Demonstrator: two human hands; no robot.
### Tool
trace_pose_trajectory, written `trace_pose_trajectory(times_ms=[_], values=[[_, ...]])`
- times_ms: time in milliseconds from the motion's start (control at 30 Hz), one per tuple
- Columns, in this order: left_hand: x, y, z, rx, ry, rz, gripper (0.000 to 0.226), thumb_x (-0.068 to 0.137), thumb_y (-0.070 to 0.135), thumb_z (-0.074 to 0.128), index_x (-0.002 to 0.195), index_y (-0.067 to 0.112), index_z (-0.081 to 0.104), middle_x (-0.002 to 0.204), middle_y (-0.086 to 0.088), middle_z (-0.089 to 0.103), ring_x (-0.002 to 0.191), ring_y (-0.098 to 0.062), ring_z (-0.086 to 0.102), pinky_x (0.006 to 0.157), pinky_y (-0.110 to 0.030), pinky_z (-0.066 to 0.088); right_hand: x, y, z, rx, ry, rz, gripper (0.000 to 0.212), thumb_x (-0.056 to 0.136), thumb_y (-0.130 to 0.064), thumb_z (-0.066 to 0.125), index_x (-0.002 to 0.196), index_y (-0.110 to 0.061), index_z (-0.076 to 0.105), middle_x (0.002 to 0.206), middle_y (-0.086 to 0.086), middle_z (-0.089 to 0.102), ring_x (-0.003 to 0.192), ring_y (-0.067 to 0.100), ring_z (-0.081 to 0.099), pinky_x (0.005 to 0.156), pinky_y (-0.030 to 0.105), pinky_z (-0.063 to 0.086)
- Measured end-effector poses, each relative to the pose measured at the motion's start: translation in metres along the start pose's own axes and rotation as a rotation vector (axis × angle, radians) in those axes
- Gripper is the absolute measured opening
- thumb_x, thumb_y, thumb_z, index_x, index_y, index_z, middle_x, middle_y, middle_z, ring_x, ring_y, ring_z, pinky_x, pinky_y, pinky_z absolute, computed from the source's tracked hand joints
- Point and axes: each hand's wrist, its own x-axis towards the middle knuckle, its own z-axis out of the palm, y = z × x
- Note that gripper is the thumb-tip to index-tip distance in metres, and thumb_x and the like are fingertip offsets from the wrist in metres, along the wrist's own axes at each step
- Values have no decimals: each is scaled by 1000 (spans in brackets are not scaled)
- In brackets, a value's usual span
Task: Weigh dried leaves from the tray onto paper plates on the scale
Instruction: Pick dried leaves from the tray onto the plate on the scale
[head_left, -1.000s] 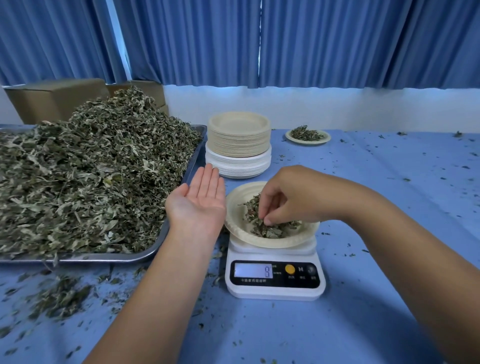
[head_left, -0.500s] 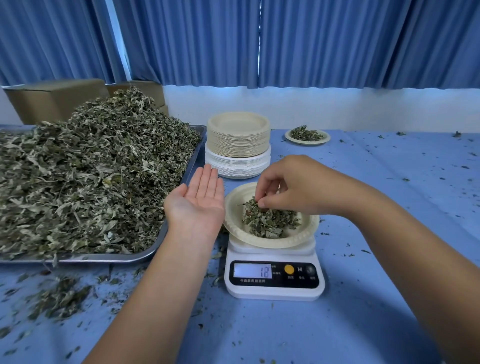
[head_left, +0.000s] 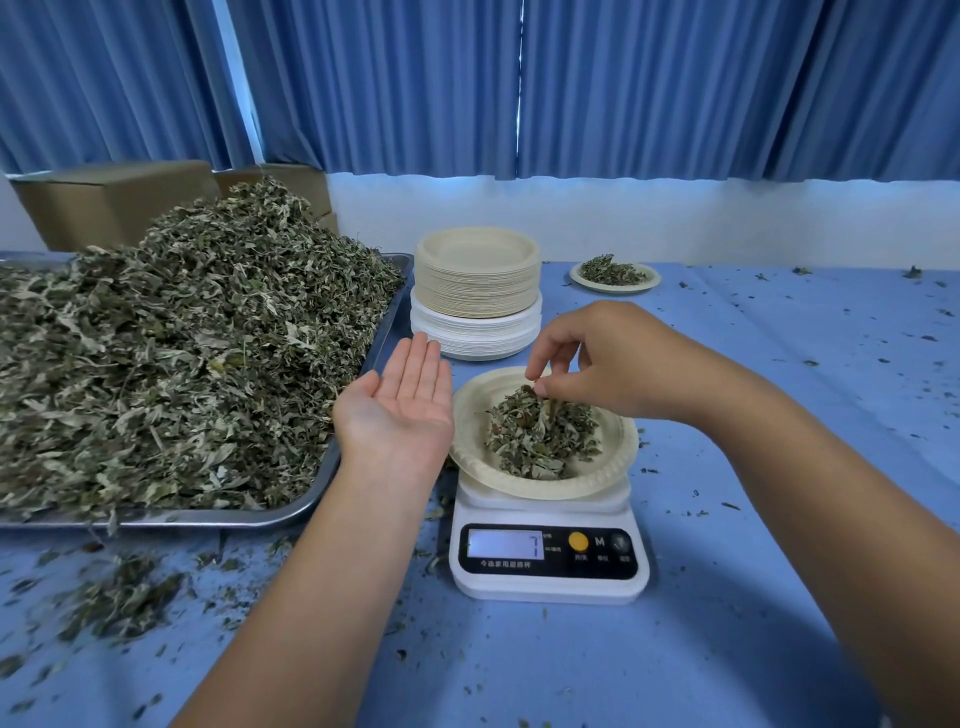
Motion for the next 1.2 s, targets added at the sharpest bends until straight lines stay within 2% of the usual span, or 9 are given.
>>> trace_pose_trajectory(times_ms=[333, 467, 633, 733, 800, 900, 967, 1100, 1200], values=[[2, 0, 0, 50, 0, 19, 44, 102, 23, 26, 120, -4, 55, 120, -17, 62, 118, -28, 57, 104, -40, 42, 3, 8, -5, 12, 76, 44, 7, 85, -22, 69, 87, -28, 71, 79, -13, 62, 58, -13, 50, 55, 2, 36], [7, -2, -5, 233, 63, 173, 45, 101, 21, 24, 129, -2, 51, 126, -15, 60, 118, -24, 57, 102, -34, 44, 5, 21, -9, -19, 16, 178, 6, 87, -24, 66, 89, -28, 70, 85, -10, 60, 69, 3, 53, 54, 10, 40], [11, -8, -12, 341, 112, 207, 46, 100, 19, 23, 133, -1, 48, 131, -14, 57, 121, -23, 54, 106, -33, 41, 8, 33, -5, -150, -101, 302, 9, 90, -31, 61, 96, -27, 67, 82, -18, 48, 72, 0, 46, 58, 18, 35], [15, -11, -14, 463, 109, 193, 44, 98, 19, 27, 130, 0, 51, 128, -11, 58, 118, -22, 56, 98, -31, 44, 7, 35, -5, -213, -108, 373, 14, 92, -30, 58, 101, -19, 62, 97, -6, 59, 76, 5, 51, 58, 22, 39], [20, -11, -13, 650, 135, 152, 35, 98, 20, 35, 121, 3, 56, 120, -6, 59, 111, -21, 58, 92, -31, 45, 6, 35, -4, -299, -139, 429, 29, 92, -29, 54, 111, -8, 62, 112, 9, 64, 90, 19, 61, 69, 30, 48], [29, -11, -14, 1031, 199, 66, 17, 89, 16, 54, 98, 5, 63, 104, -5, 63, 89, -22, 61, 85, -35, 47, 4, 35, -1, -302, -246, 487, 36, 91, -31, 52, 109, -3, 65, 94, 9, 70, 72, 21, 59, 60, 26, 44], [30, -12, -17, 1219, 199, 61, 15, 85, 15, 58, 97, 8, 63, 104, -6, 64, 95, -25, 60, 89, -36, 46, 4, 36, 1, -230, -299, 505, 35, 91, -28, 49, 101, 1, 66, 83, 12, 72, 67, 24, 64, 59, 28, 51], [26, -17, -17, 1304, 210, 137, 23, 87, 16, 59, 110, 17, 61, 104, 3, 59, 100, -20, 55, 84, -34, 43, 8, 42, 5, -101, -300, 522, 31, 93, -21, 47, 74, -1, 59, 64, 14, 67, 55, 24, 64, 54, 26, 56], [23, -19, -17, 1319, 184, 182, 12, 88, 16, 60, 98, 17, 64, 101, -1, 65, 100, -24, 59, 88, -39, 45, 9, 45, 6, -51, -287, 536, 28, 93, -19, 47, 71, -3, 54, 58, 15, 62, 48, 24, 58, 52, 27, 55]])
